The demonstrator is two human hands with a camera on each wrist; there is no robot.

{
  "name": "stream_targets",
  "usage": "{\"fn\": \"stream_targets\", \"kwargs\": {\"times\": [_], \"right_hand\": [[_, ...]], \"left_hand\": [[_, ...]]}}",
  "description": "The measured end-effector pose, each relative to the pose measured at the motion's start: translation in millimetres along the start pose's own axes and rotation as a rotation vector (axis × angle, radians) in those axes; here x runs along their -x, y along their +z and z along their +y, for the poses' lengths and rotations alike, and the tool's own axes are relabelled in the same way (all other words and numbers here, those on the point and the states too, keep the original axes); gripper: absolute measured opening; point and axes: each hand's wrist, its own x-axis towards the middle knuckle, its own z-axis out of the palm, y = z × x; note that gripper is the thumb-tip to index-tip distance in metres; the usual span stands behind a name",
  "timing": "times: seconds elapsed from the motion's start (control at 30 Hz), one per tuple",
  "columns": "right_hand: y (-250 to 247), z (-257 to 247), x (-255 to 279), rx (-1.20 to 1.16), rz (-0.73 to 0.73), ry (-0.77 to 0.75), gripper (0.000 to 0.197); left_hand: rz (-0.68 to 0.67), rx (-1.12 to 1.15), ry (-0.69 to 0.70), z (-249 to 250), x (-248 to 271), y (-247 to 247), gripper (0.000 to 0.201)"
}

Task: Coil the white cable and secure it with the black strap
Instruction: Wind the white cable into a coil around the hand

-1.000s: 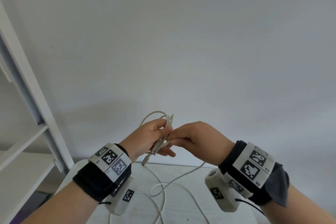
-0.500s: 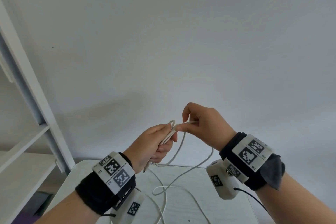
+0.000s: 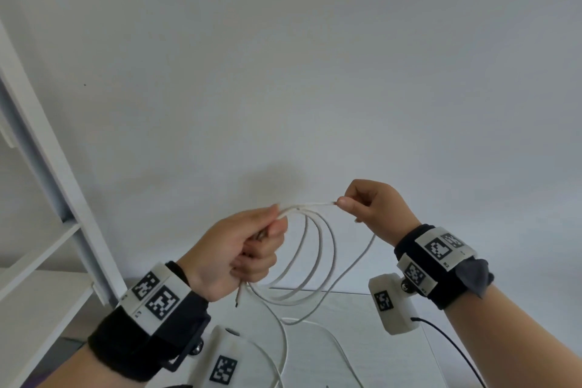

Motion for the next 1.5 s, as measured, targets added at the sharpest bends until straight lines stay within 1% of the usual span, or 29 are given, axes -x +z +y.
{"fn": "stream_targets", "kwargs": {"times": [0.07, 0.13, 0.2, 0.4, 0.47, 0.53, 0.57, 0.63, 0.67, 0.77, 0.87, 1.0, 1.1, 1.2, 1.27, 1.33, 1.4, 1.5], "right_hand": [[4.9, 9.7, 3.7, -0.037, -0.024, 0.047, 0.031], [11.7, 16.0, 7.6, -0.075, -0.051, 0.064, 0.031], [18.8, 19.2, 9.3, -0.103, -0.082, 0.080, 0.034], [31.7, 38.6, 15.1, -0.157, -0.136, 0.186, 0.040], [33.8, 45.3, 17.3, -0.190, -0.154, 0.224, 0.041], [35.6, 49.2, 18.5, -0.237, -0.189, 0.264, 0.040], [36.7, 50.7, 19.1, -0.255, -0.207, 0.281, 0.039], [39.6, 55.1, 20.6, -0.259, -0.233, 0.297, 0.037], [40.9, 57.5, 21.8, -0.247, -0.242, 0.299, 0.037], [43.6, 62.9, 26.2, -0.192, -0.268, 0.318, 0.034], [45.2, 64.7, 31.0, -0.140, -0.278, 0.348, 0.027], [46.7, 70.3, 40.1, -0.062, -0.298, 0.372, 0.019], [45.2, 79.7, 51.1, 0.014, -0.309, 0.407, 0.022], [43.2, 85.1, 60.5, -0.007, -0.265, 0.450, 0.024], [42.6, 80.2, 63.4, -0.003, -0.222, 0.435, 0.026], [42.8, 69.8, 63.8, 0.044, -0.202, 0.380, 0.027], [42.4, 54.7, 63.7, 0.135, -0.234, 0.316, 0.026], [41.5, 28.4, 62.9, 0.281, -0.323, 0.226, 0.024]], "left_hand": [[-0.026, 0.080, 0.040, 8.8, 0.7, -6.4, 0.035], [-0.015, 0.077, 0.062, 15.7, 0.0, -9.7, 0.037], [0.001, 0.071, 0.077, 19.9, -1.2, -9.8, 0.038], [0.001, 0.169, 0.143, 32.1, 0.4, -12.2, 0.032], [0.030, 0.175, 0.169, 37.0, 0.4, -13.3, 0.030], [0.082, 0.179, 0.188, 40.3, -0.2, -16.9, 0.032], [0.086, 0.200, 0.193, 41.9, -0.1, -19.1, 0.033], [0.037, 0.265, 0.214, 45.8, 0.0, -22.1, 0.032], [0.043, 0.276, 0.227, 47.5, -0.5, -22.6, 0.032], [0.197, 0.210, 0.255, 51.4, -1.4, -20.3, 0.037], [0.271, 0.207, 0.284, 52.0, -1.3, -20.9, 0.037], [0.336, 0.226, 0.322, 52.4, 0.5, -29.5, 0.037], [0.351, 0.217, 0.363, 58.5, 3.8, -38.9, 0.038], [0.394, 0.165, 0.366, 63.4, 4.8, -45.2, 0.037], [0.436, 0.115, 0.350, 60.6, 2.5, -45.8, 0.035], [0.464, 0.079, 0.340, 54.6, -1.1, -45.9, 0.034], [0.499, 0.045, 0.337, 47.9, -5.5, -45.1, 0.034], [0.559, -0.014, 0.335, 38.6, -12.5, -41.3, 0.034]]}}
